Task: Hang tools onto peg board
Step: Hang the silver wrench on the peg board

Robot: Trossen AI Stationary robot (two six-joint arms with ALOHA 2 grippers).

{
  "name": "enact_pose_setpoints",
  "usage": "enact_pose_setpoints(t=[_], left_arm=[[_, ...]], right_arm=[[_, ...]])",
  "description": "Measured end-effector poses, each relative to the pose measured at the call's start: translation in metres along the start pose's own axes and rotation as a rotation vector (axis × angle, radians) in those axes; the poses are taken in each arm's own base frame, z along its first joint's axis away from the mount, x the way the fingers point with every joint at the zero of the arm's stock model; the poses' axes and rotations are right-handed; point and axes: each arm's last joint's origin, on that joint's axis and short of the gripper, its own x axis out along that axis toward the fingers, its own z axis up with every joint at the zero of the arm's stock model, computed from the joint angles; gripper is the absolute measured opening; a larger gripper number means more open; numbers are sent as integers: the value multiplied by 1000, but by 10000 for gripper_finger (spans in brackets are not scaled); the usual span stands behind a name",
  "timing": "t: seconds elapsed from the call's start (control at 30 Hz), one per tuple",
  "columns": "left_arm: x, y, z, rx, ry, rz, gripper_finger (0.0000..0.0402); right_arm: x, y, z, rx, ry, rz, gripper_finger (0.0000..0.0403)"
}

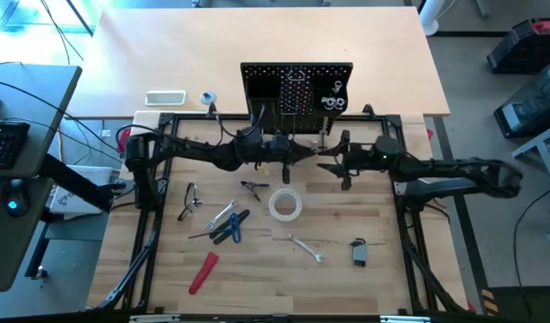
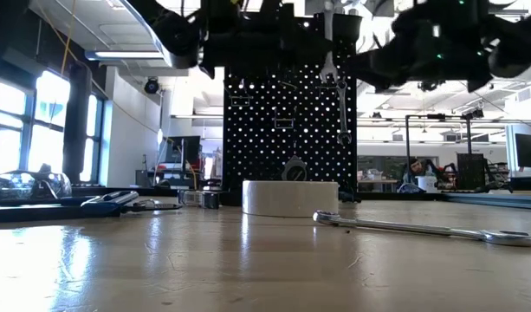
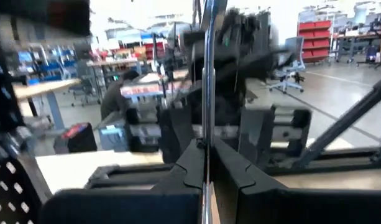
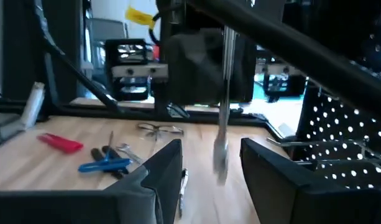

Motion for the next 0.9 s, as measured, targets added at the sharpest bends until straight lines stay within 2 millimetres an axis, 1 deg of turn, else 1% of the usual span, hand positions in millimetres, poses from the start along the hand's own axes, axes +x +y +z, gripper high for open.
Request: enact_pose_setpoints(t=[0.13,0.2,0.47,0.53,0.63,0.83,0.9], left_arm=[[3,0,-11,-19,24,-7,1],[4,-1,-11,-19,22,-16,1],[4,-1,-10,-15,5,-37,1],[4,-1,-10,-15,7,-41,1],[4,-1,-10,-15,9,-42,1],[3,1,-11,-14,13,-37,1],[3,2,-11,-14,15,-34,1]], right_arm=[[10,-3,-4,3,36,-41,160],[12,-5,-9,21,54,-22,160],[24,-7,-14,45,-29,5,159],[26,-8,-16,51,-31,5,151],[28,-8,-20,55,-19,6,123],[30,-6,-21,48,-19,21,29],[30,-6,-20,45,-26,22,12]])
